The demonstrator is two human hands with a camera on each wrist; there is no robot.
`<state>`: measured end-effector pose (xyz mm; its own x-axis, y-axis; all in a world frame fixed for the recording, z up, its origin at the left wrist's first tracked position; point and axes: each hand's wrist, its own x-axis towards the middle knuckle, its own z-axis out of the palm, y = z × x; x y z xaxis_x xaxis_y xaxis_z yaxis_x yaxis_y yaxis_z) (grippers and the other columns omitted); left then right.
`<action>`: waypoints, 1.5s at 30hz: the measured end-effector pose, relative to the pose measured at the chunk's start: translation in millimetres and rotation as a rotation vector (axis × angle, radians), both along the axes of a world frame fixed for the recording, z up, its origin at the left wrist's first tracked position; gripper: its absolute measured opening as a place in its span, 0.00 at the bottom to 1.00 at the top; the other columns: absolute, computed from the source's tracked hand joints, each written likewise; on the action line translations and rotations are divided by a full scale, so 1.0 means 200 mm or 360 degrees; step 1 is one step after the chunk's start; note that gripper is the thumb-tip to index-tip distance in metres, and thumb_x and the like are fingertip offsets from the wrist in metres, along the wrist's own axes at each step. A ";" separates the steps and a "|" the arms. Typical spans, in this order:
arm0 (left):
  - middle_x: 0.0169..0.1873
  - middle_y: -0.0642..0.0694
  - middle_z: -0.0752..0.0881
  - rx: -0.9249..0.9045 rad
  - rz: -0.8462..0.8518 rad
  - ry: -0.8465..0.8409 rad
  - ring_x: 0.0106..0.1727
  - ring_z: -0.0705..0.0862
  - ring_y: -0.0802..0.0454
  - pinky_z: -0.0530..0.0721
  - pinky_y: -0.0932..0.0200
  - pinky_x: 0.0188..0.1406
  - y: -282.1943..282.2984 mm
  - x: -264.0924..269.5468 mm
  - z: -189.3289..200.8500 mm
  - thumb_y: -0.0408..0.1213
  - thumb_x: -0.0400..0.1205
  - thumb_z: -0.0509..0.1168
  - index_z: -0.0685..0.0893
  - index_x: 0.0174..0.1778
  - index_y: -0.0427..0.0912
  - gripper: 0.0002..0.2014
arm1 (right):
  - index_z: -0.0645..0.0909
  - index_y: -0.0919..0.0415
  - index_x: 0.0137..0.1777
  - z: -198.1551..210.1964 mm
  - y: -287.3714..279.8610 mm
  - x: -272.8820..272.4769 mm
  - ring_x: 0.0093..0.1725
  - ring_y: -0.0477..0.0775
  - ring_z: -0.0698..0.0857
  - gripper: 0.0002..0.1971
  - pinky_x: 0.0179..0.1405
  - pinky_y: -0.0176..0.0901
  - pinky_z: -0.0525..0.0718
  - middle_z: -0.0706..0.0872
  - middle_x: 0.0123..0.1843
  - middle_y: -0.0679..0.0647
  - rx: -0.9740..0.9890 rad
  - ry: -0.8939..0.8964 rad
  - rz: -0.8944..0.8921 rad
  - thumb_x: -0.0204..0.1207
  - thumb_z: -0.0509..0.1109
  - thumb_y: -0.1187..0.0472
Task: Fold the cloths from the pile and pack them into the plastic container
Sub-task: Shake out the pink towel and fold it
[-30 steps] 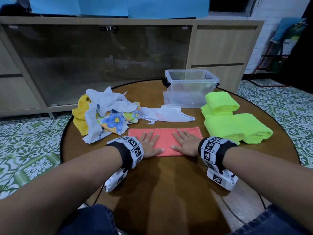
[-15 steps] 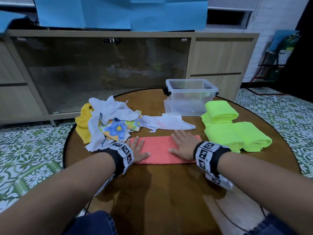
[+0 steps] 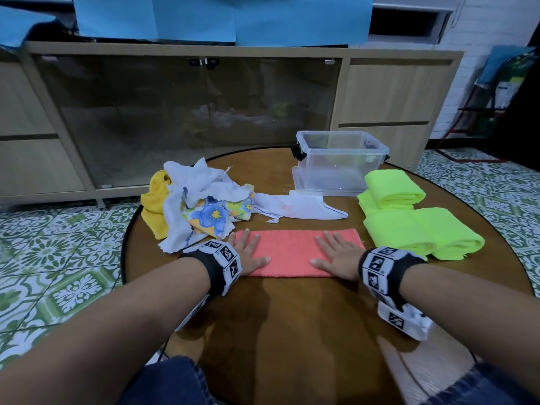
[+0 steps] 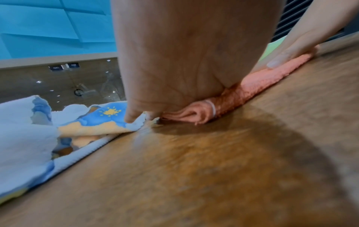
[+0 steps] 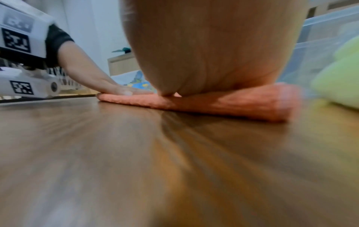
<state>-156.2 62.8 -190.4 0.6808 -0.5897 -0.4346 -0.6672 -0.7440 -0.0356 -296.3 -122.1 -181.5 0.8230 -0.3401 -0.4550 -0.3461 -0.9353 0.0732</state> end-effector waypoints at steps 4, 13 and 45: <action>0.82 0.49 0.33 0.0010 -0.0001 -0.0017 0.83 0.37 0.41 0.40 0.35 0.79 0.00 0.01 0.00 0.65 0.82 0.42 0.35 0.82 0.53 0.37 | 0.32 0.58 0.82 0.00 -0.12 -0.08 0.83 0.56 0.35 0.38 0.82 0.56 0.44 0.32 0.83 0.56 -0.0068 0.0011 -0.0124 0.82 0.40 0.37; 0.81 0.41 0.53 -0.0285 0.0061 -0.0186 0.79 0.61 0.37 0.66 0.42 0.74 -0.02 0.01 0.08 0.54 0.86 0.52 0.50 0.83 0.47 0.31 | 0.53 0.58 0.83 0.08 -0.18 -0.01 0.83 0.59 0.51 0.26 0.80 0.55 0.57 0.48 0.85 0.56 -0.0266 -0.0192 -0.0034 0.87 0.46 0.50; 0.68 0.34 0.78 -0.0682 0.0486 -0.0043 0.69 0.76 0.40 0.74 0.57 0.55 -0.06 0.08 0.15 0.30 0.85 0.56 0.74 0.70 0.30 0.17 | 0.77 0.65 0.45 0.17 -0.25 0.04 0.51 0.58 0.81 0.09 0.31 0.37 0.79 0.81 0.50 0.62 0.0094 -0.0454 -0.0555 0.83 0.56 0.67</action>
